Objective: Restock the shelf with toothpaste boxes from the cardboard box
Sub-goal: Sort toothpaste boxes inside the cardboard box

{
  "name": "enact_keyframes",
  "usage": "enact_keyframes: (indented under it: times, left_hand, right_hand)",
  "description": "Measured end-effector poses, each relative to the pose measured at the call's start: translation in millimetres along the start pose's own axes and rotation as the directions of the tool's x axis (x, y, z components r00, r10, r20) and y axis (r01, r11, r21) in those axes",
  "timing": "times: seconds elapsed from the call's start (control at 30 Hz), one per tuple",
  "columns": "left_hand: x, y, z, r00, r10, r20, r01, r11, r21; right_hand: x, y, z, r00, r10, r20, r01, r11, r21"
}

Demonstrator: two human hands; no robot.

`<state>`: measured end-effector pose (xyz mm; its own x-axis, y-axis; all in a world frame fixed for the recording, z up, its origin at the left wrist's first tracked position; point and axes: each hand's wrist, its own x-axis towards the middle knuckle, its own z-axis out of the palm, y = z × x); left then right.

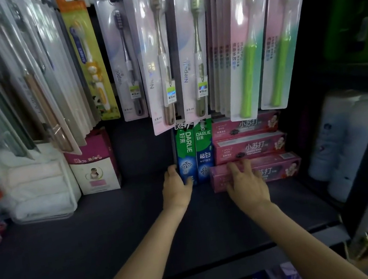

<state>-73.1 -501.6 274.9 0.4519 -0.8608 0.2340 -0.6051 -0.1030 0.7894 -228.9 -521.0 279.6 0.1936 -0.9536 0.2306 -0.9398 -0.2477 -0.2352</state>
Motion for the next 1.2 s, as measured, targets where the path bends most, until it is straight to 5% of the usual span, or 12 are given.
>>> enact_keyframes:
  times: [0.3,0.43,0.57,0.67,0.77,0.93,1.0,1.07,1.13,1.2]
  left_hand:
    - [-21.6,-2.8,-7.4,0.993,0.015,-0.115,-0.022,0.998,-0.063]
    - [-56.3,0.7,-24.7,0.987,0.081,-0.138,-0.100,0.985,-0.142]
    - [-134.8,-18.4,-56.4,0.936,0.306,-0.176,-0.331,0.933,-0.140]
    - [-213.9,-65.0,-70.9,0.896,0.442,-0.024,-0.443,0.895,-0.049]
    - [-286.7,-133.0,-71.5,0.938,0.317,0.144,-0.326,0.944,0.048]
    - [-377.7,-253.7,-49.3,0.900,-0.178,0.398,0.070,0.960,0.270]
    - [-405.3,-296.0,-42.4,0.844,-0.361,0.398,0.228,0.911,0.343]
    - [-432.1,-336.0,-34.2,0.766,-0.510,0.392,0.376,0.849,0.371]
    - [-457.8,-369.3,-24.0,0.689,-0.594,0.414,0.447,0.799,0.403]
    - [-478.1,-395.5,-11.8,0.634,-0.630,0.449,0.432,0.770,0.470]
  right_hand:
    - [-0.1,6.9,-10.3,1.000,-0.021,-0.012,0.021,1.000,-0.002]
    - [-26.9,-17.3,-19.1,0.967,-0.204,-0.152,0.219,0.972,0.087]
    - [-87.1,-40.8,-17.0,0.754,-0.573,-0.321,0.648,0.729,0.221]
    - [-151.3,-52.0,4.8,0.576,-0.747,-0.331,0.816,0.503,0.285]
    - [-210.8,-57.3,57.0,0.456,-0.872,-0.177,0.866,0.389,0.314]
    - [-295.7,-43.6,178.8,0.384,-0.870,0.310,0.779,0.485,0.397]
    - [-327.2,-31.1,234.0,0.368,-0.749,0.551,0.734,0.598,0.322]
    - [-360.6,-13.7,284.1,0.271,-0.569,0.777,0.629,0.715,0.304]
    - [-385.7,1.1,320.3,0.207,-0.409,0.889,0.463,0.841,0.279]
    - [-402.2,18.6,351.2,0.229,-0.277,0.933,0.401,0.901,0.169]
